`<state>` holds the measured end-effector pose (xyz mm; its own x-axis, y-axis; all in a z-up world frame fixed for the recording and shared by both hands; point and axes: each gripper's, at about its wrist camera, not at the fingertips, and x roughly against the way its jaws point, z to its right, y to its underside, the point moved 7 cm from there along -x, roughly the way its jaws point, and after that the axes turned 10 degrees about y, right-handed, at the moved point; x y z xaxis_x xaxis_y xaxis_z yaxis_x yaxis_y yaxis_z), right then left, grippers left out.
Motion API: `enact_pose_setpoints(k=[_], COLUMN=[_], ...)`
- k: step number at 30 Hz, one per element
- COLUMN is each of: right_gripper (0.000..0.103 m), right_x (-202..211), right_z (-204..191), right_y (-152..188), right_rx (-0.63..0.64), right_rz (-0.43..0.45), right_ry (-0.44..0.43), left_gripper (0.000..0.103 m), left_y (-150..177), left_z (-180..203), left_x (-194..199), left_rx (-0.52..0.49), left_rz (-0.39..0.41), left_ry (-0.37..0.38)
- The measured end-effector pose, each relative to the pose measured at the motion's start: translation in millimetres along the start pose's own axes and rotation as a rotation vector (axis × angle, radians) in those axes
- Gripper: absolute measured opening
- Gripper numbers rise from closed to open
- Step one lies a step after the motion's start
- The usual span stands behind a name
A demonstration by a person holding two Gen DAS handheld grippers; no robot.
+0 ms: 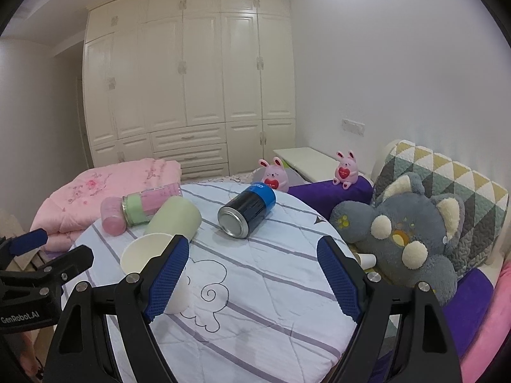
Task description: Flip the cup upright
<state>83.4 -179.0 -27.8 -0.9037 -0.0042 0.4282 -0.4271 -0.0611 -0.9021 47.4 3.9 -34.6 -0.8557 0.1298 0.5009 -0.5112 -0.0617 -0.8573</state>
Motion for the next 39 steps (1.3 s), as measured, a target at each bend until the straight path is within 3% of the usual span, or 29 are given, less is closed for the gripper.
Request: enact_pose_setpoints(k=[9,17,39], right_gripper=[0.084,0.084,0.084], right_x=[-1,2,7], right_z=[-2,-2,-4], right_y=[0,-1,-3], right_rx=[0.003,0.000,0.012], right_rz=[-0.004,0.016,0.042], right_ry=[-0.003,-0.008,0.000], left_gripper=[0.103,0.103,0.103], left_y=[-1,-9,-9], left_z=[0,9,17], left_x=[1,11,8], left_rx=[-0.009,-0.058,-0.087], left_rz=[0.012,0.103,0.130], left_ry=[-0.003,-0.018,-0.018])
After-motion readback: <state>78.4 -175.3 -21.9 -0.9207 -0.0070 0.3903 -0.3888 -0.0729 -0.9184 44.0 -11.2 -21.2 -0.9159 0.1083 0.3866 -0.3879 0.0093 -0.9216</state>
